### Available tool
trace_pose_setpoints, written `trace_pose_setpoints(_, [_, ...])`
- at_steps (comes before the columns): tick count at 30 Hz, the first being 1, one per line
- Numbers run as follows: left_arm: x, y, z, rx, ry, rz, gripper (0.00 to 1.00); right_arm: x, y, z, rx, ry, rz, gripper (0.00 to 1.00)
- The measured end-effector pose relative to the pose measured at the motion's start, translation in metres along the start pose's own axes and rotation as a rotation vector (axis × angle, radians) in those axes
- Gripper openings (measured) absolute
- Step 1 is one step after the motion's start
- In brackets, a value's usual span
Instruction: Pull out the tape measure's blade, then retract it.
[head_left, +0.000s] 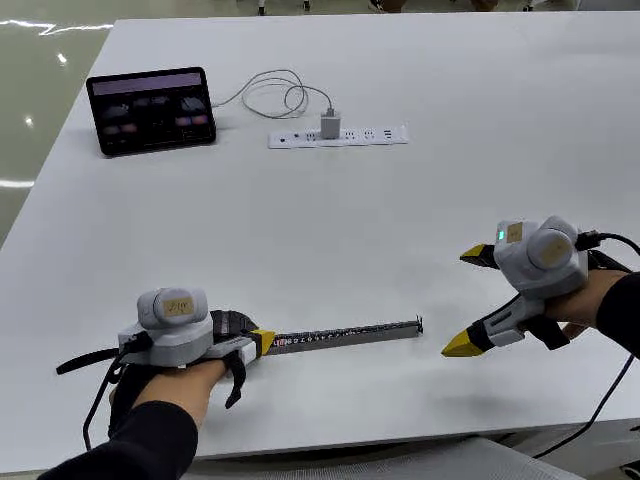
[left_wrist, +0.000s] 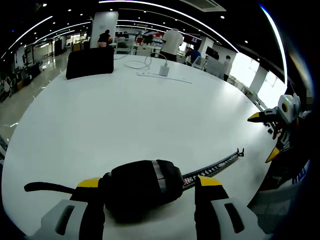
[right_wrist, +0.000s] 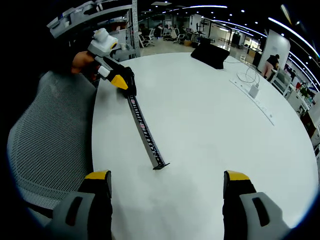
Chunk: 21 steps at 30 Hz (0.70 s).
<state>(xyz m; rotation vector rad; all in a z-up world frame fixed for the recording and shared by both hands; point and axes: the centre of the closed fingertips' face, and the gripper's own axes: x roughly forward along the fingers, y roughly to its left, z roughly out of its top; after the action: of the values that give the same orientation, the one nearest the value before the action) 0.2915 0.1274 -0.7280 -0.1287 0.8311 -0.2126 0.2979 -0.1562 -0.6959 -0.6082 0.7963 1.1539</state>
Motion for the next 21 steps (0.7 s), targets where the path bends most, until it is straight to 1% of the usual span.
trace_pose_setpoints(2, [0.001, 0.001, 0.000, 0.003, -0.001, 0.007, 0.68, 0.006, 0.002, -0.002, -0.019, 0.023, 0.025, 0.84])
trace_pose_setpoints(4, [0.001, 0.003, 0.002, -0.011, -0.007, 0.011, 0.67, 0.010, 0.004, -0.004, -0.042, 0.050, 0.055, 0.81])
trace_pose_setpoints(6, [0.001, 0.004, 0.001, -0.010, -0.008, 0.014, 0.64, 0.014, 0.003, -0.003, -0.059, 0.060, 0.069, 0.76])
trace_pose_setpoints(8, [0.001, 0.005, 0.002, -0.016, -0.013, 0.013, 0.63, 0.018, 0.004, -0.002, -0.079, 0.081, 0.095, 0.72])
trace_pose_setpoints(9, [0.000, 0.006, 0.002, -0.011, -0.012, 0.020, 0.61, 0.021, 0.004, -0.001, -0.085, 0.091, 0.111, 0.70])
trace_pose_setpoints(10, [0.000, 0.006, 0.002, -0.009, -0.012, 0.017, 0.61, 0.023, 0.004, -0.001, -0.089, 0.098, 0.119, 0.68])
trace_pose_setpoints(11, [0.000, 0.006, 0.002, -0.011, -0.012, 0.018, 0.61, 0.024, 0.003, 0.000, -0.097, 0.101, 0.122, 0.66])
trace_pose_setpoints(15, [0.001, 0.006, 0.001, -0.002, -0.015, 0.017, 0.61, 0.032, 0.004, 0.002, -0.127, 0.123, 0.167, 0.53])
trace_pose_setpoints(16, [0.001, 0.006, 0.001, -0.006, -0.018, 0.013, 0.61, 0.034, 0.005, 0.001, -0.126, 0.137, 0.179, 0.51])
trace_pose_setpoints(17, [0.001, 0.006, 0.001, -0.005, -0.017, 0.011, 0.61, 0.037, 0.008, -0.002, -0.114, 0.161, 0.204, 0.49])
trace_pose_setpoints(18, [0.001, 0.006, 0.001, -0.006, -0.016, 0.010, 0.61, 0.038, 0.012, -0.005, -0.116, 0.183, 0.237, 0.48])
trace_pose_setpoints(19, [0.002, 0.006, 0.001, -0.004, -0.017, 0.010, 0.61, 0.041, 0.014, -0.008, -0.131, 0.206, 0.259, 0.46])
trace_pose_setpoints(21, [0.002, 0.006, 0.001, -0.001, -0.017, 0.010, 0.61, 0.045, 0.014, -0.009, -0.143, 0.225, 0.274, 0.41])
